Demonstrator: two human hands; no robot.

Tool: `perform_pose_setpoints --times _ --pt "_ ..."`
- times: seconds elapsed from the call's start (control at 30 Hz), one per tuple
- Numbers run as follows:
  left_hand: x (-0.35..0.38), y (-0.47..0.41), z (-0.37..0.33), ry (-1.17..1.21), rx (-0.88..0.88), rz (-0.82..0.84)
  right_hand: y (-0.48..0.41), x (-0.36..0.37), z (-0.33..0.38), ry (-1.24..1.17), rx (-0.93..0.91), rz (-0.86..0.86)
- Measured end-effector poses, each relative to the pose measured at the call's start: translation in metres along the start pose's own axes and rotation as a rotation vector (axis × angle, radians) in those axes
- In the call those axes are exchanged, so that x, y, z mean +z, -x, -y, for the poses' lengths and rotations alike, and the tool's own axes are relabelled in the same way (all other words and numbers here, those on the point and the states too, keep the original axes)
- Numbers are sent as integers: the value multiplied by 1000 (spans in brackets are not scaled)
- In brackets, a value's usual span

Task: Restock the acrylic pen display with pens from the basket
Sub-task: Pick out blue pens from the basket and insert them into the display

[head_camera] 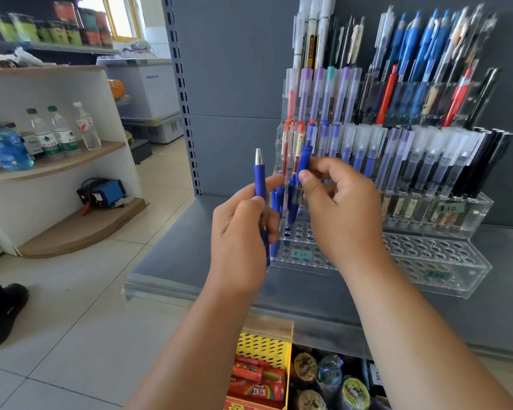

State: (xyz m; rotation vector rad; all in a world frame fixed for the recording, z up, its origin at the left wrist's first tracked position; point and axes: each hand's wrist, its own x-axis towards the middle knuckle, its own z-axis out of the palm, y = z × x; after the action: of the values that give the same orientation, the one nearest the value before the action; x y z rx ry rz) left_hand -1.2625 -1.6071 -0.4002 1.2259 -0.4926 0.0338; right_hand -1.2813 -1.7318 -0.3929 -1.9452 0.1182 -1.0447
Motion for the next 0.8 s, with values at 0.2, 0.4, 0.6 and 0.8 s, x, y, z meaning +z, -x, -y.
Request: perform_pose_setpoints --times 0.2,0.4,0.6,0.8 --pt "-1 -1 -1 5 -15 -48 2 3 -4 40 36 40" --pt "-3 -2 -3 -77 -33 -130 4 3 -6 84 75 73" --pt "-3 -3 -6 -89 -28 -152 7 6 -10 211 115 109" --pt "-3 -1 -2 -75 -36 -190 7 4 -11 247 198 178"
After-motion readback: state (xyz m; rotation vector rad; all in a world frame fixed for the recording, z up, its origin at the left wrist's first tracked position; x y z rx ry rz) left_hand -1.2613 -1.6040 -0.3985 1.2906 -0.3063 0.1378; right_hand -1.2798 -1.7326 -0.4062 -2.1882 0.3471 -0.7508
